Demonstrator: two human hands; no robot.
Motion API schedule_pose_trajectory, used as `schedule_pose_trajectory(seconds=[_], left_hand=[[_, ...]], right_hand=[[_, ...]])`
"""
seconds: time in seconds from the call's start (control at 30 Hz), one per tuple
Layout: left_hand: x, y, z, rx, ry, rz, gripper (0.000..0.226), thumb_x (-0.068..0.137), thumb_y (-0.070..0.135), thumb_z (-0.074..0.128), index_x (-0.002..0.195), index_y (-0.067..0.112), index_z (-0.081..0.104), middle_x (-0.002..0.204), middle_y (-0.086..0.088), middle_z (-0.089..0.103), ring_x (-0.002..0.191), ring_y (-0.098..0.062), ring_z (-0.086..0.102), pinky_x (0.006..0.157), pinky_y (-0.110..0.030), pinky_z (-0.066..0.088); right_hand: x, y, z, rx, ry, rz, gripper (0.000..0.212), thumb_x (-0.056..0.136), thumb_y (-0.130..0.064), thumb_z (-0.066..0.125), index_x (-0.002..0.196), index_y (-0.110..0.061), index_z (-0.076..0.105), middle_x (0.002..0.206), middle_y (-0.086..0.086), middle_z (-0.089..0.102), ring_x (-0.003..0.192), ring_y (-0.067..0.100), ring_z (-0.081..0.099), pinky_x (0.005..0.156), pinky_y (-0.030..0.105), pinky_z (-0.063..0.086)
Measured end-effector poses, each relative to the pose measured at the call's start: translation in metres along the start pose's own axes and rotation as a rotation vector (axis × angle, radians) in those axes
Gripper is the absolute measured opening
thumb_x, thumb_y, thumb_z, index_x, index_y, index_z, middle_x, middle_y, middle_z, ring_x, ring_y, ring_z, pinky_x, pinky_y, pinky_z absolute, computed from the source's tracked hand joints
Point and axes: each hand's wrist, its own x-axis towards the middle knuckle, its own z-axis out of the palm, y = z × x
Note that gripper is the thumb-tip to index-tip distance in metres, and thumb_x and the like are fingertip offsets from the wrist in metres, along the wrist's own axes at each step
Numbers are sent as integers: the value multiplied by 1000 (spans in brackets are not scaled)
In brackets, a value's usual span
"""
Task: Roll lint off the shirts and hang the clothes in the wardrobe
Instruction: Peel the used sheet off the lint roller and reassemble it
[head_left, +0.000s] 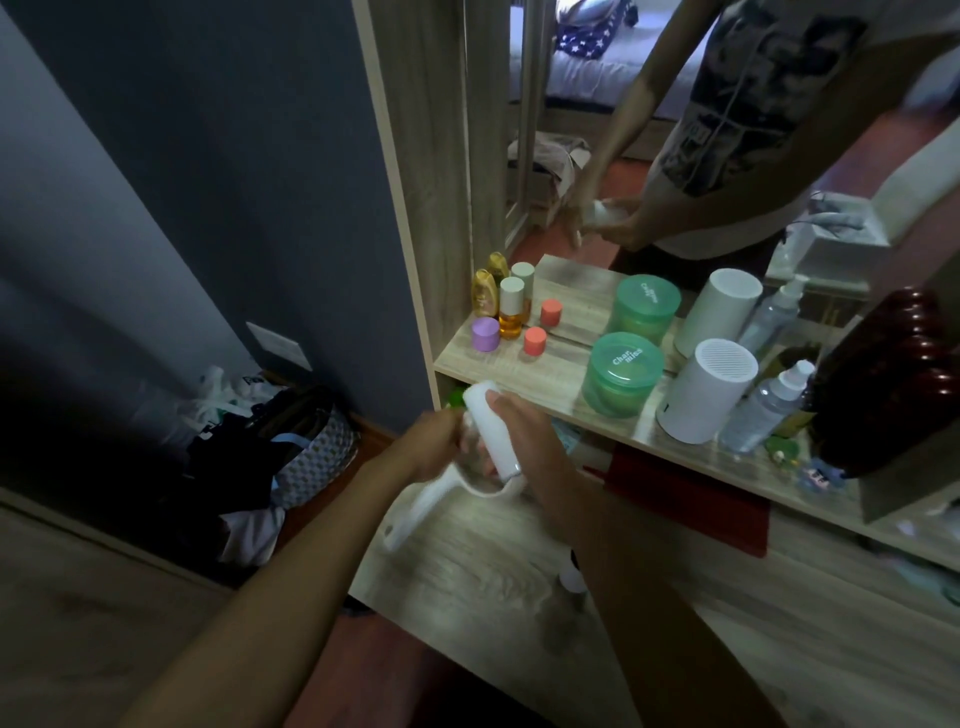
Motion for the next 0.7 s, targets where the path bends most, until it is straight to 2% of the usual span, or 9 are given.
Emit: schedule_pose_trajectory(seconds=[0.1,0.17,0.23,0.3,0.4,0.47,0.53,0.63,0.7], left_hand=[[-7,-29,13,-37,44,-137,19,93,1,43,91,8,61,94,-10,66,91,-26,63,76,-30,48],[-14,-41,17,-112,82,-172,26,97,6,39,83,13,60,84,-5,65,78,-24,60,59,-23,42],[-16,-45,19,-168,89,-210,29,99,9,37,79,17,56,79,-2,64,71,-23,57,53,-20,38],[-14,-42,22,-240,90,-260,22,97,5,37,91,13,57,83,-4,63,69,-21,56,51,-23,41],[-15,-42,31,-482,92,-412,19,94,0,42,108,9,52,91,-10,58,67,-18,57,49,-26,48],[-18,-48,41,-670,106,-510,22,94,0,47,114,8,50,99,-16,56,72,-21,59,49,-28,54],[-21,-53,54,-837,147,-617,20,92,-2,50,109,7,46,107,-24,54,82,-28,60,49,-31,58],[-21,-60,73,-889,207,-687,13,93,3,54,101,5,44,109,-25,53,92,-35,59,47,-34,58],[-18,-63,84,-852,163,-677,9,92,6,56,93,-2,56,103,-29,63,87,-36,65,61,-47,60]], right_hand=[[5,-16,-6,28,-38,-81,25,91,-43,56,103,-20,58,89,12,59,72,23,61,61,37,53],[10,-27,-11,99,-50,6,34,93,-44,54,111,-16,55,85,14,57,61,23,60,56,33,52],[11,-29,-15,218,-61,140,36,94,-44,53,107,-10,54,76,13,55,46,19,57,48,28,51],[10,-21,-15,259,-61,220,38,95,-46,51,100,-8,55,71,10,55,41,16,57,43,26,51],[8,-6,-11,323,-29,238,54,90,-47,59,122,-4,49,77,12,53,47,19,56,42,26,49],[6,-1,-10,304,-29,230,57,91,-46,57,129,-6,45,75,12,54,46,18,55,41,24,46],[5,4,-13,316,-35,240,53,93,-45,54,129,-6,46,70,12,54,41,17,54,38,22,45],[3,12,-20,378,-39,281,54,90,-46,57,127,-6,50,63,10,55,39,17,53,38,21,44],[-1,19,-27,403,-28,280,46,89,-45,59,117,-8,55,58,7,56,42,16,54,40,22,44]])
